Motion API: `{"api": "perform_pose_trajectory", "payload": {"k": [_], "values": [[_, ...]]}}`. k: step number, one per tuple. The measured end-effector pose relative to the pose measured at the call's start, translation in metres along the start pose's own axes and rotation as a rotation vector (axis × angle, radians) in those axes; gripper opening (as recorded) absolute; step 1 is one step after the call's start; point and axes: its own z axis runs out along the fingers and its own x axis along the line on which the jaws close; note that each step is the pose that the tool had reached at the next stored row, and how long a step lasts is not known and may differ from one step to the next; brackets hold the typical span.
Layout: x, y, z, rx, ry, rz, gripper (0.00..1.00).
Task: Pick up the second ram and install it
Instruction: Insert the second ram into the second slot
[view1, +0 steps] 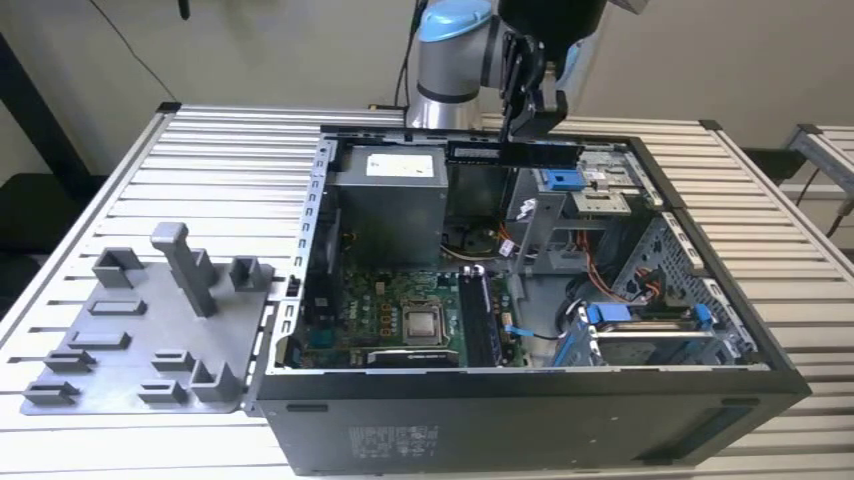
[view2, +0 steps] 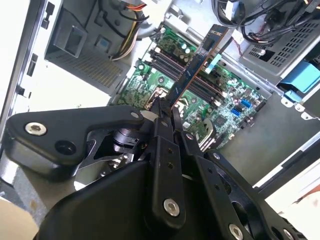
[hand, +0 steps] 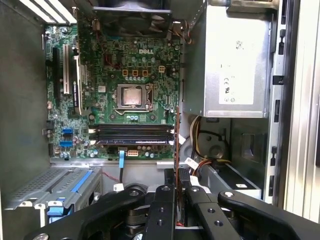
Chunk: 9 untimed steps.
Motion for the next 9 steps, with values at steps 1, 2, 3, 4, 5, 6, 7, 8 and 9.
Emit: {"api": "perform_pose_trajectory", "payload": {"k": [1, 2, 3, 4, 5, 6, 7, 8, 9], "values": [[-0.0001, 0.0000, 0.0000, 0.0000, 0.0000, 0.000, 0.14], [-0.0001, 0.0000, 0.0000, 0.0000, 0.0000, 0.000, 0.14], [-0.0001, 0.0000, 0.0000, 0.0000, 0.0000, 0.000, 0.14], [-0.0001, 0.0000, 0.0000, 0.0000, -0.0001, 0.000, 0.14], [-0.0001, 0.0000, 0.0000, 0.0000, 0.0000, 0.000, 0.14], [-0.0001, 0.0000, 0.0000, 0.0000, 0.0000, 0.000, 0.14], [-0.0001, 0.0000, 0.0000, 0.0000, 0.0000, 0.000, 0.14], [-0.0001, 0.0000, 0.0000, 0.0000, 0.0000, 0.000, 0.14], [-0.0002, 0.0000, 0.0000, 0.0000, 0.0000, 0.000, 0.14]]}}
